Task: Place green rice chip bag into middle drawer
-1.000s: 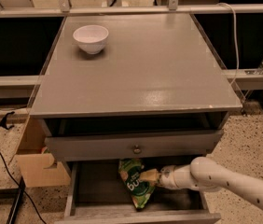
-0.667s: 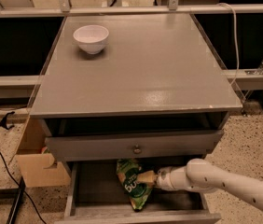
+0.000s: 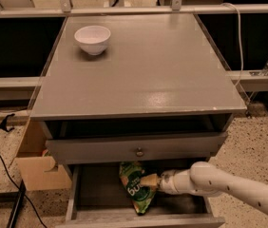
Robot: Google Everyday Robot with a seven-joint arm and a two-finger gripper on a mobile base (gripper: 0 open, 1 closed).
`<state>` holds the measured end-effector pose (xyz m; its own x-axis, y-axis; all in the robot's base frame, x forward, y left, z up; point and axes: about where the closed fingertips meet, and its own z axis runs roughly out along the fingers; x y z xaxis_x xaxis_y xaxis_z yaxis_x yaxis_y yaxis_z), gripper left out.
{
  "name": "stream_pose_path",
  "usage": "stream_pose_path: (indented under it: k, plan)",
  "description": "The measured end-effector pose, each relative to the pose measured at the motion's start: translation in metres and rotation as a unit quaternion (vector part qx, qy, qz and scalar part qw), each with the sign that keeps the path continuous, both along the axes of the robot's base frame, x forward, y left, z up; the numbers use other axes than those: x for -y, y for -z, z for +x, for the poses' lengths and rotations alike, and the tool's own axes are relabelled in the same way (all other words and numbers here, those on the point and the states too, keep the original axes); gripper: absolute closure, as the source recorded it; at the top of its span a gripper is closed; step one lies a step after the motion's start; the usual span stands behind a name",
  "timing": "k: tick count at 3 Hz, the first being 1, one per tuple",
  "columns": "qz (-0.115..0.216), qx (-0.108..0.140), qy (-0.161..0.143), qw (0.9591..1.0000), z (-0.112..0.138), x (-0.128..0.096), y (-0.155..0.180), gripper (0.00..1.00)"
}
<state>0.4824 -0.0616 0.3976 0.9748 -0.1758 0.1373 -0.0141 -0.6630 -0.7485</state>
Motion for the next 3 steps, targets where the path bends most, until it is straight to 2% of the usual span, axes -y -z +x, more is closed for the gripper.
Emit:
stream_pose_path:
  k: [2,3]
  plan:
    - [0.0,0.0,0.0,1.0,0.0,-0.0001,0.0,0.12]
    - [0.0,0.0,-0.001,1.0,-0.0002,-0.0006,0.0002,0.0]
